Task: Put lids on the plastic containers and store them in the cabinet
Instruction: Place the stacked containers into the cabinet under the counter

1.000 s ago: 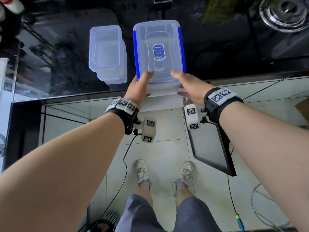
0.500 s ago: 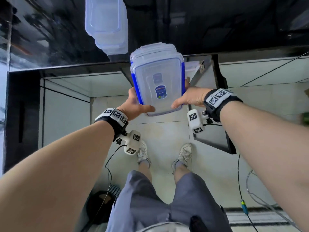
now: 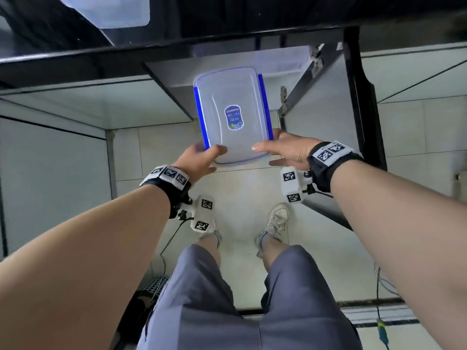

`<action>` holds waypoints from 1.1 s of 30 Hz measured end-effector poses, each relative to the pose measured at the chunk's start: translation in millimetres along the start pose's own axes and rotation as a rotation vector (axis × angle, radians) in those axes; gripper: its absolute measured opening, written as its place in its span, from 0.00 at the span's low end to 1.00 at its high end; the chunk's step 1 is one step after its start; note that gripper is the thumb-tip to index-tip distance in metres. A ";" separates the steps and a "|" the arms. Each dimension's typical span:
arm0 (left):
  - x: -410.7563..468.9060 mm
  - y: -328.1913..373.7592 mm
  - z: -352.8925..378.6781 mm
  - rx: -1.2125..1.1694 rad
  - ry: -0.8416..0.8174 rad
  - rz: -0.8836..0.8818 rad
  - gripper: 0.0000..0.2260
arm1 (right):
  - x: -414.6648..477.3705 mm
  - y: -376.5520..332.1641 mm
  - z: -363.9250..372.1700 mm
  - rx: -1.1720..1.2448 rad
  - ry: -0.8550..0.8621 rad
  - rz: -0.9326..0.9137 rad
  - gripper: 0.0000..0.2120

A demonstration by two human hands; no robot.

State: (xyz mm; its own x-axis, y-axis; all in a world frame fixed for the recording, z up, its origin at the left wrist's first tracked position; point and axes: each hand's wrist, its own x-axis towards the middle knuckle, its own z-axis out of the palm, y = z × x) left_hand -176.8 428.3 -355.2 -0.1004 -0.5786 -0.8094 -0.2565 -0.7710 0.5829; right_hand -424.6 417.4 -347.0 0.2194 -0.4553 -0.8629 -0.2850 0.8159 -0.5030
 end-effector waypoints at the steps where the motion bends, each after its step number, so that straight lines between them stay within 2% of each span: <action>1: 11.8 2.8 -0.4 -0.072 0.038 -0.003 0.28 | 11.0 -4.1 -1.4 0.033 0.022 -0.015 0.33; 5: 57.2 18.4 -6.0 -0.192 0.131 0.097 0.25 | 53.2 -29.3 -3.8 0.104 0.095 -0.085 0.29; 8: 86.0 29.1 -12.7 -0.224 0.171 0.131 0.26 | 76.9 -45.3 -6.6 0.133 0.125 -0.141 0.31; 10: 108.2 31.8 -17.1 -0.244 0.207 0.152 0.32 | 94.0 -51.1 -9.4 0.156 0.152 -0.174 0.32; 13: 132.9 38.5 -18.7 -0.243 0.269 0.165 0.45 | 110.4 -57.2 -14.8 0.237 0.167 -0.225 0.37; 15: 142.3 48.5 -19.2 -0.211 0.309 0.165 0.49 | 117.8 -60.7 -19.1 0.283 0.188 -0.261 0.39; 19: 151.4 70.1 -19.9 -0.166 0.325 0.189 0.44 | 123.9 -67.8 -24.1 0.343 0.203 -0.326 0.36; 20: 151.2 73.5 -19.1 -0.163 0.325 0.200 0.43 | 124.9 -68.8 -25.0 0.401 0.208 -0.330 0.32; 23: 150.8 75.1 -17.7 -0.219 0.295 0.223 0.32 | 132.6 -66.4 -27.9 0.562 0.241 -0.337 0.07; 24: 151.7 73.5 -17.3 -0.281 0.268 0.224 0.29 | 134.1 -64.1 -29.2 0.572 0.266 -0.326 0.05; 27: 155.0 62.7 -12.0 -0.468 0.225 0.209 0.20 | 133.1 -60.4 -30.1 0.411 0.340 -0.265 0.10; 29: 155.5 53.5 -6.1 -0.459 0.226 0.212 0.17 | 132.5 -59.8 -25.2 0.367 0.361 -0.245 0.16; 33: 169.5 47.5 -0.7 -0.400 0.231 0.247 0.17 | 137.3 -61.1 -17.7 0.408 0.410 -0.253 0.14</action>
State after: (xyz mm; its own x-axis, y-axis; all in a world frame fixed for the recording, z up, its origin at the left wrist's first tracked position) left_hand -205.4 293.5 -464.6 0.1146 -0.7648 -0.6340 0.1394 -0.6195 0.7725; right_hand -393.6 298.8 -435.6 -0.1649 -0.6852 -0.7094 0.1255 0.6988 -0.7042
